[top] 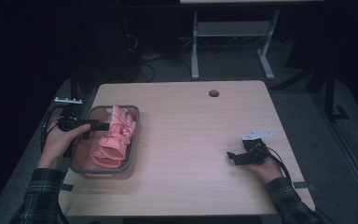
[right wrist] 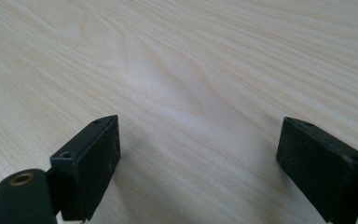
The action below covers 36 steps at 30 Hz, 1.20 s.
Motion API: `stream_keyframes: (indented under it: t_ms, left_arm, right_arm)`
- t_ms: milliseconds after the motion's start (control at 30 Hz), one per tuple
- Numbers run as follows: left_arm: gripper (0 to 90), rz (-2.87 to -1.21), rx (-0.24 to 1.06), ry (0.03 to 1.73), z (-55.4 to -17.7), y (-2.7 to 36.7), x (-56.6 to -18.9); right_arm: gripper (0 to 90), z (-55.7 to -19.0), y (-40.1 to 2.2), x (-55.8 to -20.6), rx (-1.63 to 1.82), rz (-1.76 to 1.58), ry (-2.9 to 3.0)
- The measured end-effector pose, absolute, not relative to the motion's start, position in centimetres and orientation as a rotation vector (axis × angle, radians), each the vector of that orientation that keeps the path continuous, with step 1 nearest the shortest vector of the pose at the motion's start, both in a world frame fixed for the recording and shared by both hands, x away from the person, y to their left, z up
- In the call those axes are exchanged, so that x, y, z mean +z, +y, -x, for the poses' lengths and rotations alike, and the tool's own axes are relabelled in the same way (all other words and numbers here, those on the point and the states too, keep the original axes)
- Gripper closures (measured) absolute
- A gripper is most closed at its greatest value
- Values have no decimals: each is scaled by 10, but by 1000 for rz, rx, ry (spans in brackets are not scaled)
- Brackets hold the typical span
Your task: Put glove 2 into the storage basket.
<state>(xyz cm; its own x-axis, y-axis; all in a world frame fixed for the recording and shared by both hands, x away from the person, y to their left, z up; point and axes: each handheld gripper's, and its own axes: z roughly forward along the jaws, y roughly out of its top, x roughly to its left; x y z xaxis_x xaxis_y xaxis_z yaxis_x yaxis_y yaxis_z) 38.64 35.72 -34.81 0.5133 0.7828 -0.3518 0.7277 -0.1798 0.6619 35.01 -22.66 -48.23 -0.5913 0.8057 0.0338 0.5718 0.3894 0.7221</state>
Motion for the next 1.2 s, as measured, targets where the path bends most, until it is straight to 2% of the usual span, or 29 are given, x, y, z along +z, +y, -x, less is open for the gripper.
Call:
stream_keyframes:
  t_ms: [367,667,1200]
  left_arm:
    - [266,-1941,152,1153,-381,337,-317]
    - [270,-1951,166,1084,-382,309,-313]
    - [250,-2046,151,931,-368,226,-319]
  right_arm:
    - [126,-350,-227,-482,1019,-1202,2330]
    - [126,-350,-226,-482,1020,-1206,2330]
    - [125,-350,-226,-482,1026,-1217,2325]
